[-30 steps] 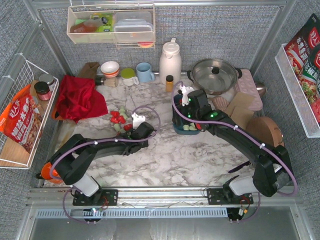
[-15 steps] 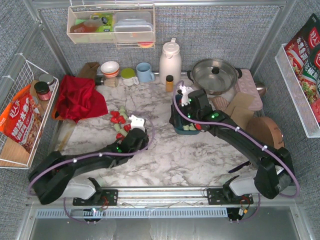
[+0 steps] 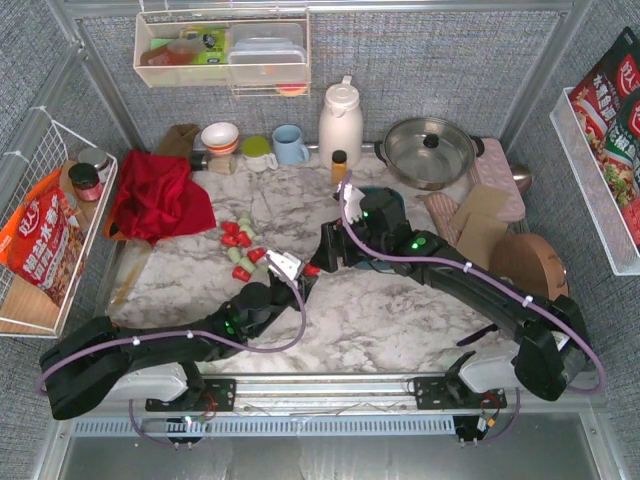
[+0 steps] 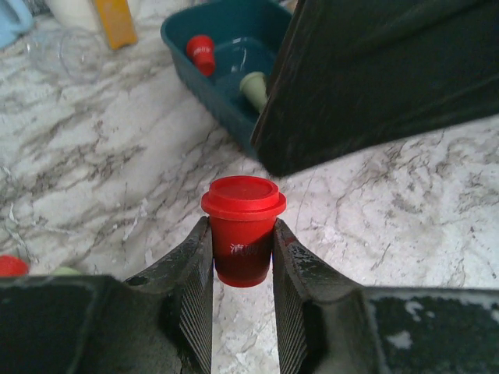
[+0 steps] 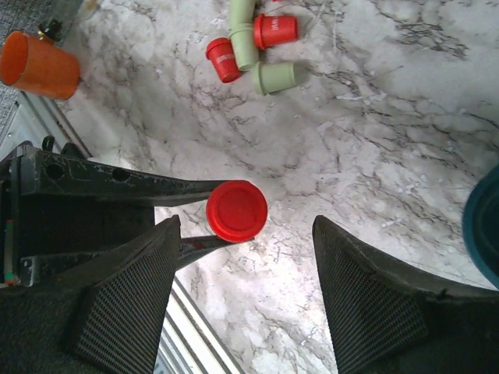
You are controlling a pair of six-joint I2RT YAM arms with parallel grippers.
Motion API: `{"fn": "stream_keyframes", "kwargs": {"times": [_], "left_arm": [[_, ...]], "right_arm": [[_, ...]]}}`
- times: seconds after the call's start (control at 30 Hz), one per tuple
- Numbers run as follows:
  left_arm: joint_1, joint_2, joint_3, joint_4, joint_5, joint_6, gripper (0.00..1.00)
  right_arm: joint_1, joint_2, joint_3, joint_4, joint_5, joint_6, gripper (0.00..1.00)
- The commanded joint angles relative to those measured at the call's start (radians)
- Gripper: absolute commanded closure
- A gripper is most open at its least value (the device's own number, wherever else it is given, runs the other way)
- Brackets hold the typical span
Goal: Mix the coffee capsules in the storage basket
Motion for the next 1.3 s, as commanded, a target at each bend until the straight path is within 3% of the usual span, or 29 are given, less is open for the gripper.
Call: {"fn": "stream_keyframes", "kwargs": {"times": [0.0, 0.4, 0.83, 0.93, 1.1, 1.27], "left_arm": [[-0.018, 0.001, -0.006, 0.151, 0.004, 0.078, 0.77], [-0.044, -0.010, 0.000, 0.196, 0.002, 0.112, 0.77], [-0.046, -0.036, 0.008, 0.142, -0.099, 0.086, 0.72], [-0.047, -0.050, 0.002, 0.130, -0.122, 0.073, 0.64], [-0.046, -0.079, -0.002, 0.070, -0.175, 0.041, 0.39], [-0.046, -0.137, -0.036, 0.024, -0.223, -0.001, 0.28]], "right_arm": [[0.020, 0.009, -0.010, 0.046, -0.040, 0.028, 0.27], [0.034, 0.035, -0.039, 0.065, -0.080, 0.066, 0.31], [0.034, 0.048, -0.036, 0.077, -0.102, 0.103, 0.61], [0.035, 0.048, -0.034, 0.083, -0.092, 0.116, 0.65], [0.033, 0.038, -0.034, 0.090, -0.045, 0.125, 0.71], [0.011, 0.020, -0.033, 0.087, 0.036, 0.109, 0.76]]}}
